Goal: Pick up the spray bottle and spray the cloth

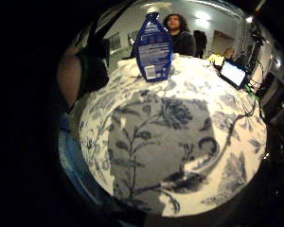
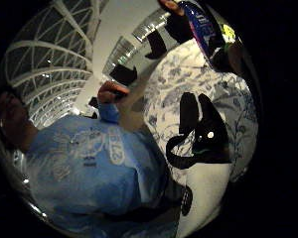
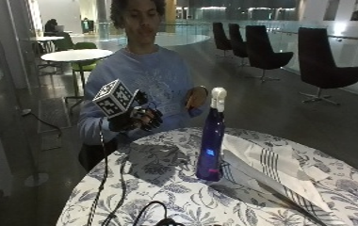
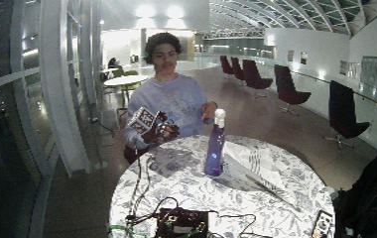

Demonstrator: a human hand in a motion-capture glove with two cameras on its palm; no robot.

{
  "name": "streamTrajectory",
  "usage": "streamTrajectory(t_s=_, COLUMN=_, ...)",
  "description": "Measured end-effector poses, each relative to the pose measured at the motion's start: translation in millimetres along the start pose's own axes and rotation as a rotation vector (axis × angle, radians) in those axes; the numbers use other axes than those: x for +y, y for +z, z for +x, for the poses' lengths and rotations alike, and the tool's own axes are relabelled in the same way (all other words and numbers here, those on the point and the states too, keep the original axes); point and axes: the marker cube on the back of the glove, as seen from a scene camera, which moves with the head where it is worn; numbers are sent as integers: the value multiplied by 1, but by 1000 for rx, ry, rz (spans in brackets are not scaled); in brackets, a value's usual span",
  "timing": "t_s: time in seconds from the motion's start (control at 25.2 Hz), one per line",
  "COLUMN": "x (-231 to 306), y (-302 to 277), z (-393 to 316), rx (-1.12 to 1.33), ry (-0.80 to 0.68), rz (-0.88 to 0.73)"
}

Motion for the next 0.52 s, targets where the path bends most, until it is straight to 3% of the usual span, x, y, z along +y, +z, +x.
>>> streamTrajectory(t_s=0.52, x=-13, y=33, z=-10, rx=2, ry=19, rz=-174)
